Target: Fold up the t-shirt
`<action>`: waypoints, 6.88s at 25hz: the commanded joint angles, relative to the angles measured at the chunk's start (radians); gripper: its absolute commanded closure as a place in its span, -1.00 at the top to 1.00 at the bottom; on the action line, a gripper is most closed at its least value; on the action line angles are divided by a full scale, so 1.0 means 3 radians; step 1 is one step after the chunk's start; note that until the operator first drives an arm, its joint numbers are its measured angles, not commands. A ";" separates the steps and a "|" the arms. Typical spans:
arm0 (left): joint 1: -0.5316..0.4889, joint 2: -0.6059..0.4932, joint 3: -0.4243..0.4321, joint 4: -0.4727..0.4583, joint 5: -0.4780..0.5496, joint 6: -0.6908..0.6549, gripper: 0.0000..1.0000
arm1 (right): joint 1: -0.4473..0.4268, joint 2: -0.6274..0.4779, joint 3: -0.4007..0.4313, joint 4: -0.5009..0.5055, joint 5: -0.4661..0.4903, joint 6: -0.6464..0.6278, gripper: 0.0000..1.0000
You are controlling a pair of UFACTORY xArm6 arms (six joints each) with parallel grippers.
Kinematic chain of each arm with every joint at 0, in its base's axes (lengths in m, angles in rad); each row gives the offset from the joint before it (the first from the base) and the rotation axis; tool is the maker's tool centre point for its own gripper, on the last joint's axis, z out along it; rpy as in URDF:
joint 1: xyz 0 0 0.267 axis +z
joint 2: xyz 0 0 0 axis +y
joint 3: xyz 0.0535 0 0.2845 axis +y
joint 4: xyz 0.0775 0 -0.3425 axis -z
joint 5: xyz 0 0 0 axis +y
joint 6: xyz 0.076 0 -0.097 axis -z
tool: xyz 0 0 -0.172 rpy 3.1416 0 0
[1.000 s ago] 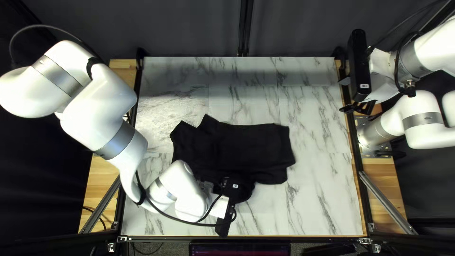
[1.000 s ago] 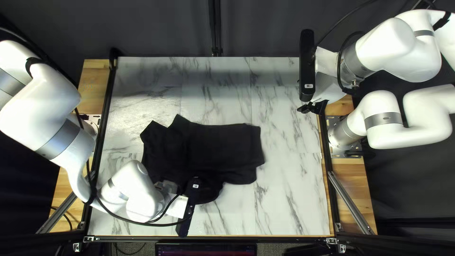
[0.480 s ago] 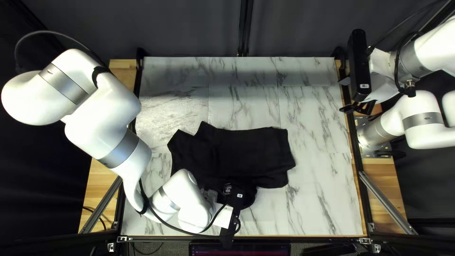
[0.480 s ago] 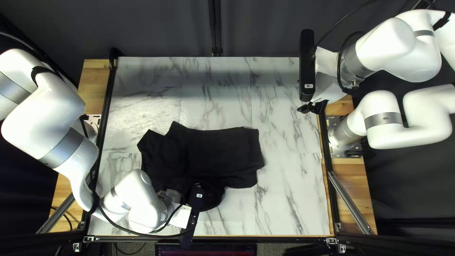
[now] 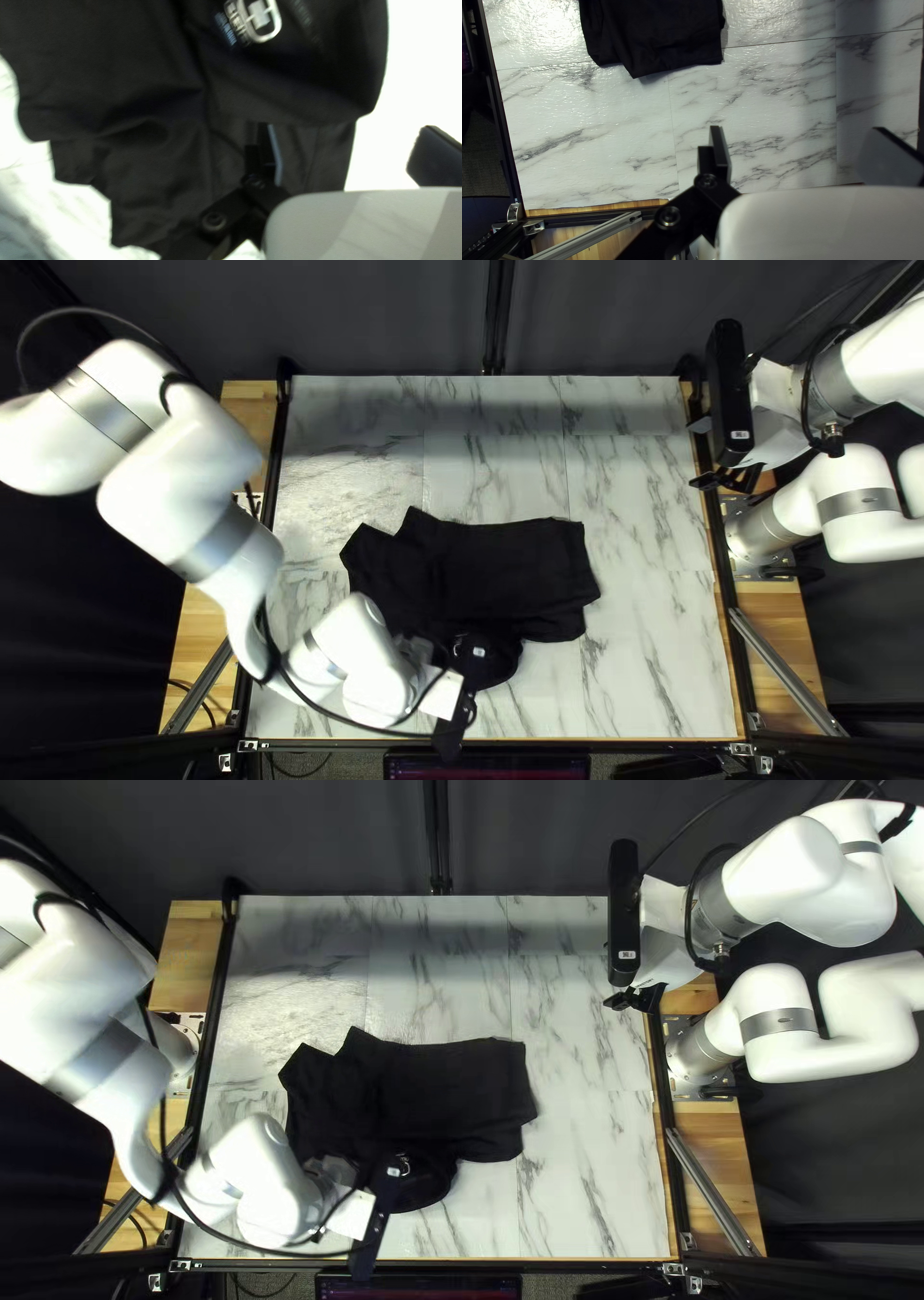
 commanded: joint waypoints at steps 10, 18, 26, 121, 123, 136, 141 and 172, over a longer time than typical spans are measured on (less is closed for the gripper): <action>0.1104 -0.1576 0.1564 0.0334 0.0035 0.0953 1.00 | 0.0000 0.0000 0.0000 0.0000 0.0000 0.0000 1.00; 0.1750 -0.1667 0.1972 -0.0027 -0.0340 0.1377 1.00 | 0.0000 0.0000 0.0000 0.0000 0.0000 0.0000 1.00; 0.1726 -0.1443 0.1984 -0.0189 -0.0687 0.1301 1.00 | 0.0000 0.0000 0.0000 0.0000 0.0000 0.0000 1.00; 0.1250 0.0005 -0.0048 -0.1079 0.0239 0.2577 1.00 | 0.0000 0.0000 0.0000 0.0000 0.0000 0.0000 1.00; 0.1315 0.0151 -0.0161 -0.1267 0.0218 0.3105 1.00 | 0.0000 0.0000 0.0000 0.0000 0.0000 0.0000 1.00; 0.1365 0.0710 -0.0828 -0.1474 0.0613 0.4828 1.00 | 0.0000 0.0000 0.0000 0.0000 0.0000 0.0000 1.00; 0.1446 0.0778 -0.0809 -0.1494 0.0577 0.5107 1.00 | 0.0000 0.0000 0.0000 0.0000 0.0000 0.0000 1.00; 0.1476 0.0976 -0.0935 -0.1463 0.0796 0.5321 -0.86 | 0.0000 0.0000 0.0000 0.0000 0.0000 0.0000 1.00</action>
